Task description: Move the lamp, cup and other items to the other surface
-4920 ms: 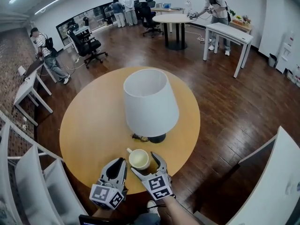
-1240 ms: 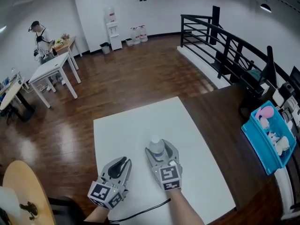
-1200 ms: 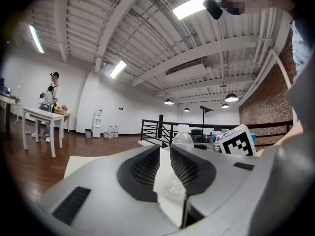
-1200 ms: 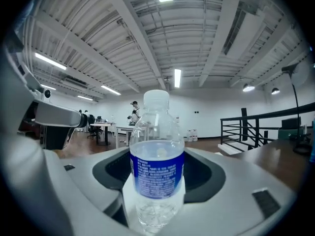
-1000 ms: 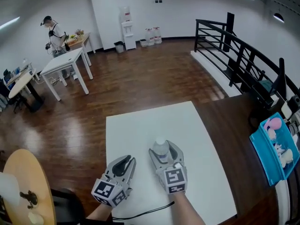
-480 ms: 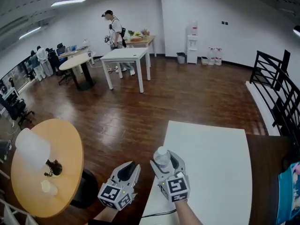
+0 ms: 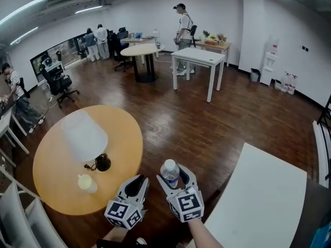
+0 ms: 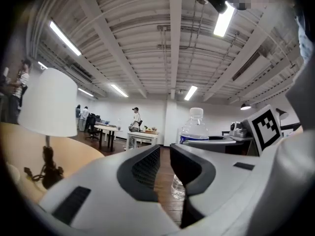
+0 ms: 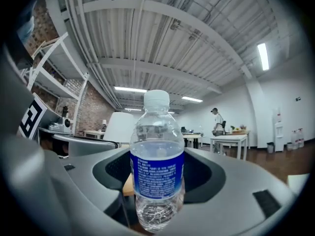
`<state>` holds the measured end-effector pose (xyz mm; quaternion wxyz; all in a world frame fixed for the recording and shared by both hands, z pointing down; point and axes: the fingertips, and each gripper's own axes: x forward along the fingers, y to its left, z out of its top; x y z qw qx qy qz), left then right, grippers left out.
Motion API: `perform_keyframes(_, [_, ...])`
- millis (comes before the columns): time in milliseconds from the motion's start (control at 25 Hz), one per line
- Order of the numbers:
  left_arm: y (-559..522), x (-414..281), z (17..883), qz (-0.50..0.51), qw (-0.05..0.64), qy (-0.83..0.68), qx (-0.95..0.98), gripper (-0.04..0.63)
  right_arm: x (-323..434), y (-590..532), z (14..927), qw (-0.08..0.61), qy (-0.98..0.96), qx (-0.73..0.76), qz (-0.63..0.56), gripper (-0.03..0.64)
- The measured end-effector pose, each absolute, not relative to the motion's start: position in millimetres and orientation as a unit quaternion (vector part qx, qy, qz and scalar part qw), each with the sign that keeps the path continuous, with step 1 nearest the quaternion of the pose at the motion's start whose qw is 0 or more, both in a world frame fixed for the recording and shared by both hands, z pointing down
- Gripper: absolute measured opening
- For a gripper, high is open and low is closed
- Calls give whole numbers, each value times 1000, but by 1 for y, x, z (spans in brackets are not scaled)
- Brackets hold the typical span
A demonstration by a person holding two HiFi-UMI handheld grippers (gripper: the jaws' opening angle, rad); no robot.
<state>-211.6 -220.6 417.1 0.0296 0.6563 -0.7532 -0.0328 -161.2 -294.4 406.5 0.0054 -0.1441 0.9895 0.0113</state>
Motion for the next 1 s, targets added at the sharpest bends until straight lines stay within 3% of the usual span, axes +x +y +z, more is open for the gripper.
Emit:
perform_keyframes(520, [-57,-398,434,-22,48,-841,538,75,-391,-143,452,-16,1000,16,-3,284])
perform_keyframes(1000, [-37,-456,463,-11,63,-827,559,75,-446,-136,499,-25,999,-26,4,317])
